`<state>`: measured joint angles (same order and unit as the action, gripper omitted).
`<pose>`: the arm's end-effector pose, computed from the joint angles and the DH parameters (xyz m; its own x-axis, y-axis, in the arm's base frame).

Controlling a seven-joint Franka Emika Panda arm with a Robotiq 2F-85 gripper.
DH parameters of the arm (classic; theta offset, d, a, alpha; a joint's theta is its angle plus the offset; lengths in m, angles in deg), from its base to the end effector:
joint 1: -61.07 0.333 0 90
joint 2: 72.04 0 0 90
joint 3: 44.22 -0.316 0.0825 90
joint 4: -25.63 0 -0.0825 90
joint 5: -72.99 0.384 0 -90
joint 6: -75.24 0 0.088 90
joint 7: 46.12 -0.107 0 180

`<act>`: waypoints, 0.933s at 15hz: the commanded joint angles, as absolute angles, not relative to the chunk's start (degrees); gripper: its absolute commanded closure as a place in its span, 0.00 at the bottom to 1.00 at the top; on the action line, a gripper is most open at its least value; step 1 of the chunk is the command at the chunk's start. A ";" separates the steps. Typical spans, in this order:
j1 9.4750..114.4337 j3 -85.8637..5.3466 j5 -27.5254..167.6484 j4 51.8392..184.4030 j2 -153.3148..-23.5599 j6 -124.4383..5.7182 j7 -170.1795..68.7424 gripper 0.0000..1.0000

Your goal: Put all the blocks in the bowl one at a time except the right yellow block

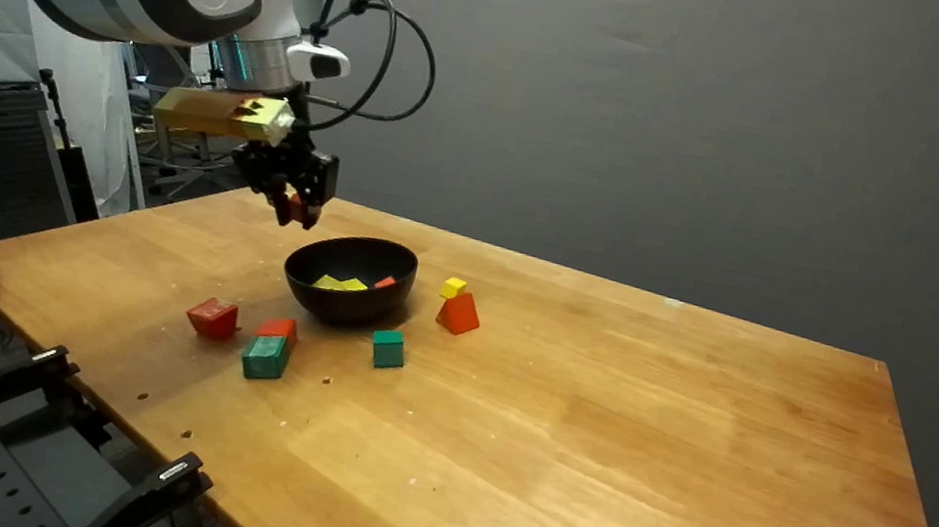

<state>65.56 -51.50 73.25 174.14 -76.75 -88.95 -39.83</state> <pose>0.4519 0.0946 0.2475 0.9347 0.2998 0.1911 0.3038 -0.9527 0.0085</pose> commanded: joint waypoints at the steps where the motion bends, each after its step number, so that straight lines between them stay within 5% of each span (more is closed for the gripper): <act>1: 63.13 -47.89 73.86 173.06 -78.57 -90.43 -41.49 0.84; 4: 61.55 -48.09 77.41 169.34 -83.44 -90.63 -39.28 0.83; 5: 61.30 -48.38 77.66 167.89 -84.95 -90.07 -39.60 0.72; 6: 61.25 -48.38 77.54 166.80 -86.14 -89.67 -40.12 0.39; 8: 62.59 -46.60 74.45 165.10 -87.64 -87.48 -43.39 0.31; 12: 67.94 -42.07 66.59 168.60 -82.08 -84.60 -52.78 0.01; 14: 71.09 -39.67 59.09 172.38 -76.73 -83.60 -58.81 0.00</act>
